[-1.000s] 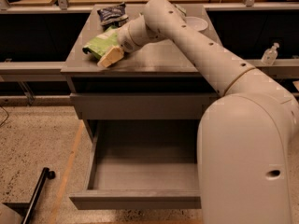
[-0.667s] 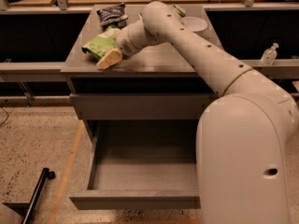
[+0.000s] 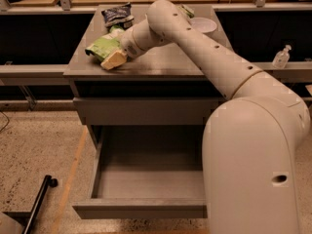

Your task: Place green rice chip bag into middle drawer

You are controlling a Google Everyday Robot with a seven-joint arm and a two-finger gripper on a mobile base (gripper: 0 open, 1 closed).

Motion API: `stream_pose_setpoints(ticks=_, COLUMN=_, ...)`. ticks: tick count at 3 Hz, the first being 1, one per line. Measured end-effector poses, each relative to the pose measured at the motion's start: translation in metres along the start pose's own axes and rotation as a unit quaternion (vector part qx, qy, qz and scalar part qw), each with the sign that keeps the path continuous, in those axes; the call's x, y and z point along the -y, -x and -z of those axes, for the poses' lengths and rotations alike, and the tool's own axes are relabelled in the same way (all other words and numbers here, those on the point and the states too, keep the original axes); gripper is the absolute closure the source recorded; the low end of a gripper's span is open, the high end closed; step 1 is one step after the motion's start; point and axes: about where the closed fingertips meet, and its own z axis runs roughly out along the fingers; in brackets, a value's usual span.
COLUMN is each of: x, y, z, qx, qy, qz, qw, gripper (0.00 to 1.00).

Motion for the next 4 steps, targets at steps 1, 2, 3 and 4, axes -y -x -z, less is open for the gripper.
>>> stream_pose_setpoints(ticks=1, x=0.000, y=0.000, z=0.000, qx=0.000, qy=0.000, qz=0.000, qw=1.0000, gripper=1.00)
stream_pose_setpoints(ticks=2, x=-0.014, y=0.011, z=0.024, qx=0.002, qy=-0.006, qz=0.013, qw=0.9999, gripper=1.00)
stream_pose_setpoints(ticks=3, x=-0.056, y=0.038, z=0.092, qx=-0.005, qy=-0.021, qz=0.047, qw=0.9987, gripper=1.00)
stream_pose_setpoints(ticks=4, x=-0.097, y=0.061, z=0.150, qx=-0.019, qy=-0.033, qz=0.072, qw=0.9967, gripper=1.00)
